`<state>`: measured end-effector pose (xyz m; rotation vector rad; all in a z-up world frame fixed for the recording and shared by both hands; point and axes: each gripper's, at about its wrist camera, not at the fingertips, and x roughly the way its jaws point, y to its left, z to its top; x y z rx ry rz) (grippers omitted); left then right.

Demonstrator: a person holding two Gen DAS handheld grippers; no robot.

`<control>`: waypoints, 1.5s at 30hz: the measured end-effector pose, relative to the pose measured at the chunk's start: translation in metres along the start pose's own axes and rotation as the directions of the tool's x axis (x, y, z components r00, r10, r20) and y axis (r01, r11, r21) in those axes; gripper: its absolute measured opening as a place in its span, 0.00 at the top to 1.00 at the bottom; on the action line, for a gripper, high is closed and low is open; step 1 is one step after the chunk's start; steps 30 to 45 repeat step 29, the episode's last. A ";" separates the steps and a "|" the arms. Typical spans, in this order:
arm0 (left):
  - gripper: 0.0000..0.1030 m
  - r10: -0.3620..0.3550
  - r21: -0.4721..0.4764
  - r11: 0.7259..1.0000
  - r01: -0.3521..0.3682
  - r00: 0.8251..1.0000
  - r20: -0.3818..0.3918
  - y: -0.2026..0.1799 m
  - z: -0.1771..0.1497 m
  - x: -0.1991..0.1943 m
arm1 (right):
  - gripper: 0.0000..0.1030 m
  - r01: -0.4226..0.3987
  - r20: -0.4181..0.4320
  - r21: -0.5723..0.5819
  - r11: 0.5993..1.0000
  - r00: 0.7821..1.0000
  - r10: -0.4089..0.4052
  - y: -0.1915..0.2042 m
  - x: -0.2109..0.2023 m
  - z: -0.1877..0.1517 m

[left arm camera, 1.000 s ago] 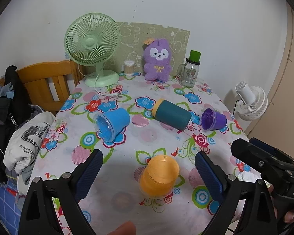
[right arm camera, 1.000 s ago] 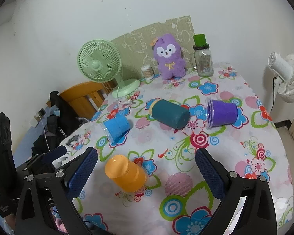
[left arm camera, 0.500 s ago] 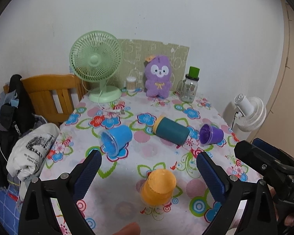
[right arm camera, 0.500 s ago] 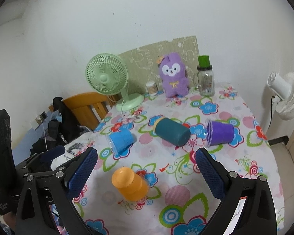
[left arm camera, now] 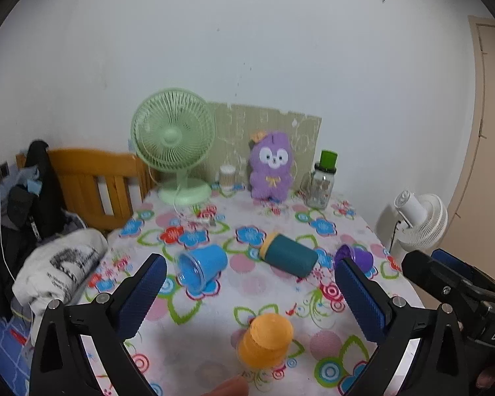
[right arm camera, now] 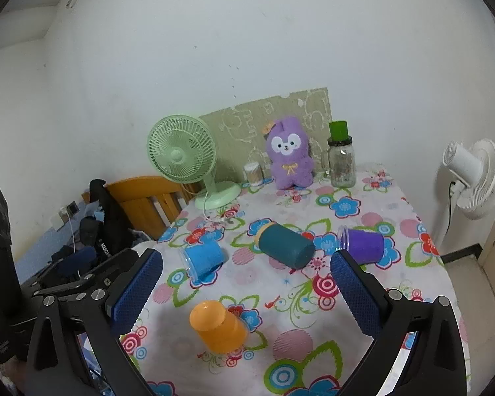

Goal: Flip cup upside down

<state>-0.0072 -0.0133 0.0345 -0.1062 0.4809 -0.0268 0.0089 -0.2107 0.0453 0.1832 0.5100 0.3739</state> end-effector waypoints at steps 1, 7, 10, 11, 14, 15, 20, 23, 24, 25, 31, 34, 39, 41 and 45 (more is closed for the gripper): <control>0.00 0.002 0.006 1.000 -0.003 1.000 0.011 -0.001 0.000 -0.002 | 0.00 0.000 0.006 -0.008 1.000 1.000 0.000 0.001 -0.001 0.000; 0.00 0.014 0.020 1.000 -0.014 1.000 0.023 -0.003 0.001 -0.004 | 0.00 0.001 0.019 -0.021 1.000 1.000 0.000 0.006 -0.004 0.000; 0.00 0.018 0.016 1.000 -0.018 1.000 0.017 -0.002 0.000 -0.004 | 0.00 0.000 0.017 -0.025 1.000 1.000 0.000 0.007 -0.004 0.000; 0.00 0.019 0.015 1.000 -0.019 1.000 0.016 -0.002 0.000 -0.005 | 0.00 0.001 0.017 -0.025 1.000 1.000 0.000 0.006 -0.004 0.000; 0.00 0.019 0.013 1.000 -0.019 1.000 0.014 -0.001 0.000 -0.004 | 0.00 -0.001 0.015 -0.023 1.000 1.000 0.001 0.006 -0.003 -0.001; 0.00 0.018 0.016 1.000 -0.019 1.000 0.013 -0.002 0.000 -0.004 | 0.00 0.000 0.014 -0.023 1.000 1.000 0.001 0.006 -0.003 -0.001; 0.00 0.012 0.023 1.000 -0.012 1.000 0.009 -0.001 -0.002 -0.004 | 0.00 0.000 0.011 -0.024 1.000 1.000 0.000 0.005 -0.003 -0.002; 0.00 0.013 0.029 0.999 -0.013 1.000 0.008 -0.002 -0.004 -0.003 | 0.00 -0.001 0.008 -0.024 1.000 1.000 0.001 0.006 -0.003 -0.002; 0.00 0.014 0.029 0.999 -0.014 1.000 0.010 -0.003 -0.004 -0.003 | 0.00 -0.001 0.007 -0.024 1.000 1.000 0.001 0.006 -0.002 -0.002; 0.00 0.017 0.029 0.999 -0.017 1.000 0.014 -0.003 -0.004 -0.003 | 0.00 -0.002 0.006 -0.025 1.000 1.000 0.002 0.006 -0.002 -0.002; 0.00 0.024 0.043 0.999 -0.024 1.000 0.016 -0.006 -0.004 -0.001 | 0.00 -0.005 0.009 -0.028 1.000 1.000 0.005 0.005 -0.002 -0.003; 0.00 0.024 0.043 0.999 -0.024 1.000 0.016 -0.006 -0.004 -0.001 | 0.00 -0.005 0.009 -0.028 1.000 1.000 0.005 0.005 -0.002 -0.003; 0.00 0.024 0.043 0.999 -0.024 1.000 0.016 -0.006 -0.004 -0.001 | 0.00 -0.005 0.009 -0.028 1.000 1.000 0.005 0.005 -0.002 -0.003; 0.00 0.024 0.043 0.999 -0.024 1.000 0.016 -0.006 -0.004 -0.001 | 0.00 -0.005 0.009 -0.028 1.000 1.000 0.005 0.005 -0.002 -0.003; 0.00 0.024 0.043 0.999 -0.024 1.000 0.016 -0.006 -0.004 -0.001 | 0.00 -0.005 0.009 -0.028 1.000 1.000 0.005 0.005 -0.002 -0.003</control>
